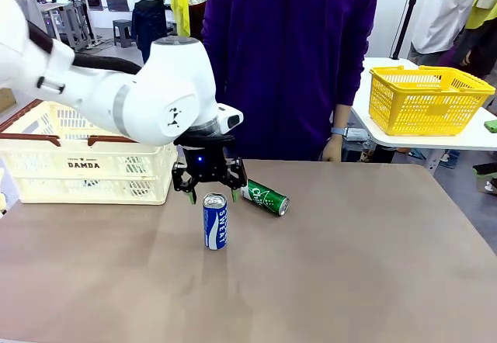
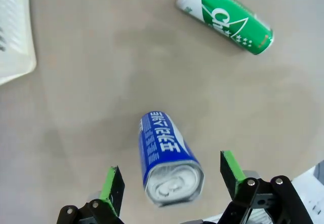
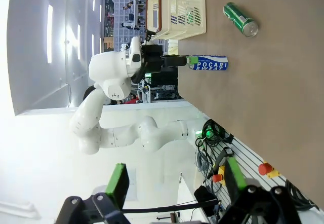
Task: Place the drinks into the Shopping basket.
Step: Pick up one drink and place it into the Shopping basket.
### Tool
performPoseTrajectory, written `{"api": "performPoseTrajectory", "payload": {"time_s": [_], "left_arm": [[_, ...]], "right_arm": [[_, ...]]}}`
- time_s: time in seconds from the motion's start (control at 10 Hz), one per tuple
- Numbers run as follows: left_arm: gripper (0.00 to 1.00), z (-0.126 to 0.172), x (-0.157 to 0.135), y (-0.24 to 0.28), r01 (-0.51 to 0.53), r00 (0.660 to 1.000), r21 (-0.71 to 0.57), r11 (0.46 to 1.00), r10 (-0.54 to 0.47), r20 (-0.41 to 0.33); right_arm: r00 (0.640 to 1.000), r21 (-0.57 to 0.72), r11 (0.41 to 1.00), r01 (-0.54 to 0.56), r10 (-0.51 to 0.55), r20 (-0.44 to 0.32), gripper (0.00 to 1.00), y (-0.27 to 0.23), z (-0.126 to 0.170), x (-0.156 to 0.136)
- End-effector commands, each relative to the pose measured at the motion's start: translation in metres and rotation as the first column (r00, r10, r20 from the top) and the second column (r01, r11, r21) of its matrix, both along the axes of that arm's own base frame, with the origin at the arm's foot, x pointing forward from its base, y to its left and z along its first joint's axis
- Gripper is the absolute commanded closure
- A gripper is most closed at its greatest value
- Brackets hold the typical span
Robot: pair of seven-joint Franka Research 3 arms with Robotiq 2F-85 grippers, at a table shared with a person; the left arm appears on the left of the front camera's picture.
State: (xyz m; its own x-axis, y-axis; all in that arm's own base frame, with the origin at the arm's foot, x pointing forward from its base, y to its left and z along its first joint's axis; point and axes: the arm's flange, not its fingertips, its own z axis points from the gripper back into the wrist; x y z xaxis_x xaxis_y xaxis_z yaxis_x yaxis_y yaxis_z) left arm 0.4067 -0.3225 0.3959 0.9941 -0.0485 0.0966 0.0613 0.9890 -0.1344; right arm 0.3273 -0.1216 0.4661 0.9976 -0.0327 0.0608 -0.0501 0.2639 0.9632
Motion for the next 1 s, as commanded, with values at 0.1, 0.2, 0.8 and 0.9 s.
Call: {"api": "performPoseTrajectory", "payload": {"time_s": [0.1,0.2,0.8,0.9], "left_arm": [[0.0,-0.008,0.004,-0.009,-0.023,0.998,0.03,0.999,0.024,-0.056],[0.0,-0.018,0.002,-0.011,-0.024,0.996,0.057,0.998,0.028,-0.079],[0.0,-0.031,0.0,-0.02,0.0,0.995,0.098,0.995,0.01,-0.099],[0.51,-0.031,0.001,-0.021,-0.01,0.996,0.1,0.995,0.018,-0.088]], "right_arm": [[1.0,0.001,1.0,-0.001,0.001,-0.008,0.0,-0.001,0.004,-0.001],[1.0,0.001,1.0,-0.001,0.001,-0.008,0.0,-0.001,0.004,-0.001],[1.0,0.001,1.0,-0.001,0.001,-0.008,0.0,-0.001,0.004,-0.001],[1.0,0.001,1.0,-0.001,0.001,-0.008,0.0,-0.001,0.004,-0.001]]}}
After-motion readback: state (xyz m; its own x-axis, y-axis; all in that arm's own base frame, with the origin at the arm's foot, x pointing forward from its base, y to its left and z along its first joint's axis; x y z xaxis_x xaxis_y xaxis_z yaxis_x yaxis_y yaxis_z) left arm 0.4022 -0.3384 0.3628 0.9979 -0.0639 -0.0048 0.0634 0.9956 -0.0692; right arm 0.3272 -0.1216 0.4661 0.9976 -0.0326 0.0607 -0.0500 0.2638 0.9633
